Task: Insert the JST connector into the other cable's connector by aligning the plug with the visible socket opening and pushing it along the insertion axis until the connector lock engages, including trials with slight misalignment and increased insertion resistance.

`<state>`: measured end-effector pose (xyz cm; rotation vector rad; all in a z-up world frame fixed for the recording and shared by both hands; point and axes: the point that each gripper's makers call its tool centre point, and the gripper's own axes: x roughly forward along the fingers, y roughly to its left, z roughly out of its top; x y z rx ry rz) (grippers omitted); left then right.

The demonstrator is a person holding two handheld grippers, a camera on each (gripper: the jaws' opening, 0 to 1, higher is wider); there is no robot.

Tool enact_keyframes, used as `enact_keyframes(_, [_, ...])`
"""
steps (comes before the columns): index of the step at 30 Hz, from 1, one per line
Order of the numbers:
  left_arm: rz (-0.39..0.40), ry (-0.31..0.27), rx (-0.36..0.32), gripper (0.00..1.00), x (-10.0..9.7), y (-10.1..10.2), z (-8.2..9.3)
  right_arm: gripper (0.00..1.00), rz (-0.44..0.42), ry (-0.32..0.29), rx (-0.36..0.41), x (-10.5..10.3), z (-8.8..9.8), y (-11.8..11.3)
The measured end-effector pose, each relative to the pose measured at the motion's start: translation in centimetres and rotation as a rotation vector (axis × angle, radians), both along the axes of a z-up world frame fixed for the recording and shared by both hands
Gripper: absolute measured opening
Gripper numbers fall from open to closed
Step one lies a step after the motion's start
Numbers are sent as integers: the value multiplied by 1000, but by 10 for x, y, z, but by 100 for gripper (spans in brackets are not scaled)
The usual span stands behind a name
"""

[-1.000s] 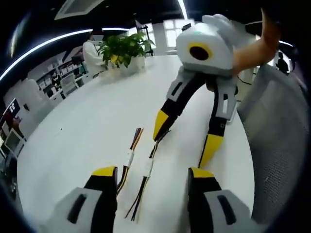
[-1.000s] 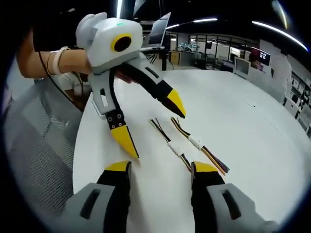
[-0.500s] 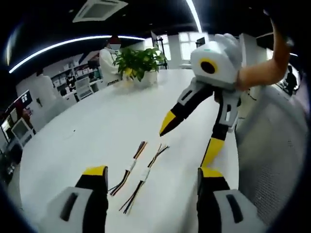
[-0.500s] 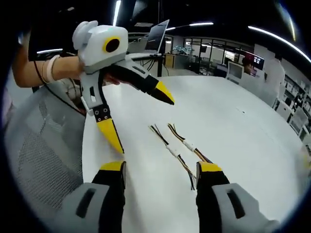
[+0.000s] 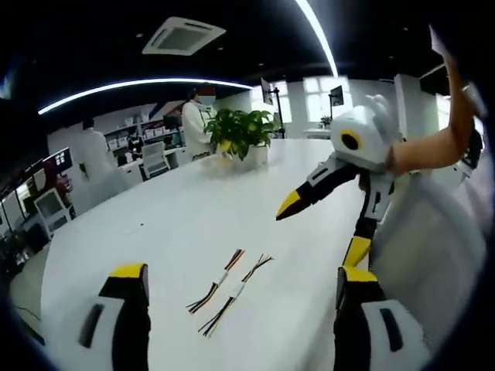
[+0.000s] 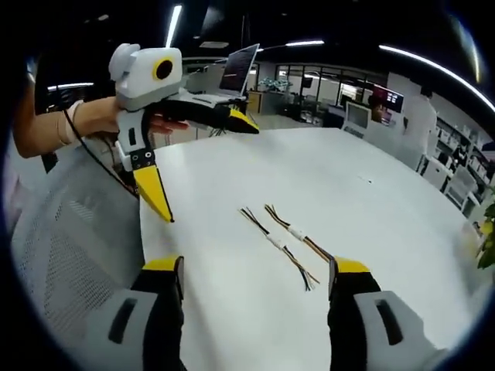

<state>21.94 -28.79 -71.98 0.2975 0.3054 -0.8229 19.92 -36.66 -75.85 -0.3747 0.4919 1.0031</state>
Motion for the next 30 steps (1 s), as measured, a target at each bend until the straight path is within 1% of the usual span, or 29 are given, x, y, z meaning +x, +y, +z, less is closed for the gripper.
enact_keyframes(2, [3, 7, -11, 99, -6, 2, 2, 79, -24, -6, 10, -2, 5, -3])
enact_keyframes(5, [17, -2, -19, 99, -12, 7, 7, 81, -50, -14, 16, -6, 10, -7])
enact_keyframes(9, [59, 5, -43, 99, -19, 19, 14, 84, -99, -15, 36, -11, 17, -14])
enact_keyframes(11, [81, 12, -46, 99, -24, 26, 16, 87, -124, -12, 44, -14, 19, -18])
enact_keyframes(13, [87, 36, -25, 99, -31, 31, 14, 93, -153, -20, 55, -15, 23, -21])
enact_keyframes(15, [87, 36, -9, 99, -36, 33, 11, 99, -170, -27, 63, -18, 27, -24])
enact_keyframes(20, [100, 58, -28, 99, -45, 34, 9, 100, -206, -5, 83, -24, 32, -28])
enact_keyframes(24, [105, 69, -9, 99, -50, 32, 7, 100, -231, 10, 87, -27, 34, -31])
enact_keyframes(30, [102, 69, -26, 99, -56, 27, 13, 100, -271, 35, 100, -29, 36, -35])
